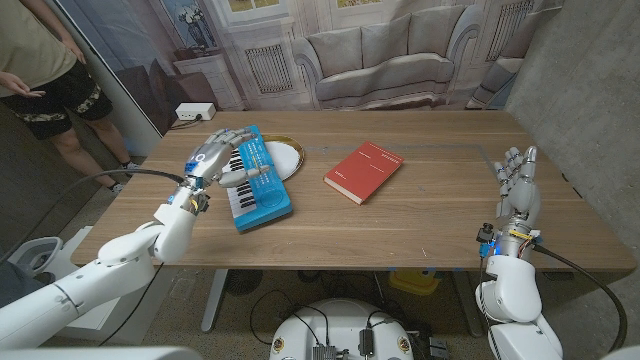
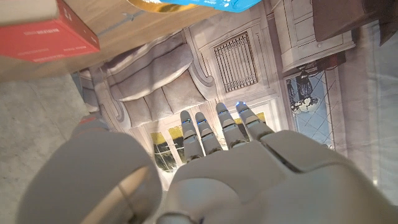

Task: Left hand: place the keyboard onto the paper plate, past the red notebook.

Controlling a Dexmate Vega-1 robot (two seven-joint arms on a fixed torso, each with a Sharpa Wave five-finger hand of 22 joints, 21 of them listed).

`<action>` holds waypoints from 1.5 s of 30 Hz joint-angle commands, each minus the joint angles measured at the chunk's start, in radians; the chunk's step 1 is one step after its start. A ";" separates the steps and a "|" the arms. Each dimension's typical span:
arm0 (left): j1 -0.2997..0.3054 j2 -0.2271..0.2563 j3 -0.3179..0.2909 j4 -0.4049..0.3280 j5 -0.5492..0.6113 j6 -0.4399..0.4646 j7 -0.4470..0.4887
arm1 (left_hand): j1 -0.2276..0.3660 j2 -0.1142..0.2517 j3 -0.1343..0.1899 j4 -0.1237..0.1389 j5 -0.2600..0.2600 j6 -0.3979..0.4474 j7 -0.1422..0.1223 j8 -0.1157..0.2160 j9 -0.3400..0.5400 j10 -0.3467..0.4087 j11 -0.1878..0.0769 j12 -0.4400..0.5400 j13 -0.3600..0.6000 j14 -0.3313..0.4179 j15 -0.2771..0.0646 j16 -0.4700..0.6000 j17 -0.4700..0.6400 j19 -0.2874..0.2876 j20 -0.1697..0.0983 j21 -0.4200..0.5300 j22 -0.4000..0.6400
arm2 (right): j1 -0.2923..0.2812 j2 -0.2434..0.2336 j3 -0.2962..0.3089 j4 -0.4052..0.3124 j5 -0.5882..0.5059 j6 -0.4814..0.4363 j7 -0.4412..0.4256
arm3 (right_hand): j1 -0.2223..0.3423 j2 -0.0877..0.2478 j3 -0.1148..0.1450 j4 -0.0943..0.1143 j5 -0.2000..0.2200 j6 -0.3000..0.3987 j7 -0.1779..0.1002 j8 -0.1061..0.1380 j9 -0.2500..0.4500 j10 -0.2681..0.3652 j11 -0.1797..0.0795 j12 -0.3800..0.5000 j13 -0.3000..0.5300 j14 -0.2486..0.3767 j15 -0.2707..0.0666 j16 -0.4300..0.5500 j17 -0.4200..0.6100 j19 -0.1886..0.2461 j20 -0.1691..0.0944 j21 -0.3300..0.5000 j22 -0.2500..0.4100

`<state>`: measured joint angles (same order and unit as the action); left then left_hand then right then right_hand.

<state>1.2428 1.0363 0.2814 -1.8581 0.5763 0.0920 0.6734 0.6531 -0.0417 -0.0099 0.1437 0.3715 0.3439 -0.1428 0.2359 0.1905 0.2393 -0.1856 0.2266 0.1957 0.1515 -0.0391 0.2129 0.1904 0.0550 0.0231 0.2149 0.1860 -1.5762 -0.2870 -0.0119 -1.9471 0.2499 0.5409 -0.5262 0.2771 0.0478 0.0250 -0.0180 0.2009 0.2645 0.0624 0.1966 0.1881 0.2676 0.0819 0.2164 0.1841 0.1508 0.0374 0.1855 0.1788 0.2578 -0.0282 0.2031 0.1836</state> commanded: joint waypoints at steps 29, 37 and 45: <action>-0.052 -0.165 -0.194 0.140 -0.581 -0.307 -0.250 | 0.000 0.023 -0.019 -0.006 0.012 0.053 0.037 0.001 0.002 0.085 0.037 0.016 0.000 0.085 -0.075 0.012 -0.002 0.072 -0.033 0.021 0.001 | -0.084 0.020 0.004 -0.133 -0.067 -0.057 -0.023 | -0.001 0.007 -0.006 -0.001 0.001 0.011 0.000 0.004 0.006 0.001 -0.002 -0.002 0.004 0.004 0.000 0.000 0.004 0.003 -0.002 0.000 0.002; -0.131 -0.196 -0.191 0.217 -0.735 -0.335 -0.363 | -0.003 0.025 -0.028 -0.007 0.008 0.066 0.040 -0.002 0.002 0.126 0.040 0.021 0.000 0.103 -0.091 0.008 -0.004 0.110 -0.048 0.030 0.001 | -0.103 0.034 0.009 -0.158 -0.092 -0.064 -0.039 | -0.001 0.008 -0.007 -0.002 0.001 0.010 -0.003 0.003 0.006 -0.001 -0.010 -0.002 0.004 0.006 -0.002 0.001 0.004 0.006 -0.007 0.001 0.002; -0.157 -0.183 -0.196 0.227 -0.809 -0.325 -0.418 | -0.008 0.025 -0.034 -0.007 0.005 0.081 0.054 0.000 0.002 0.138 0.050 0.020 -0.001 0.123 -0.082 0.009 -0.005 0.133 -0.044 0.035 0.000 | -0.080 0.029 0.004 -0.137 -0.074 -0.060 -0.019 | 0.000 0.008 -0.007 -0.002 0.001 0.011 -0.002 0.004 0.006 -0.001 -0.009 -0.002 0.004 0.005 -0.003 0.000 0.004 0.007 -0.009 0.001 0.002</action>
<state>1.1362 0.8567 0.0935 -1.6669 -0.1106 -0.2279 0.3444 0.6478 -0.0183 -0.0375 0.1326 0.3767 0.4176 -0.0909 0.2357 0.1908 0.3691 -0.1373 0.2409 0.1957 0.2669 -0.0415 0.2244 0.1860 0.1746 -0.0251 0.2444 0.1863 -1.6679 -0.2579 -0.0062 -2.0915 0.1696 0.4804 -0.5581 0.2717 0.0531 0.0251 -0.0180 0.2009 0.2718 0.0623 0.1967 0.1882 0.2639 0.0782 0.2164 0.1841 0.1508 0.0374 0.1855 0.1788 0.2616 -0.0320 0.2031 0.1835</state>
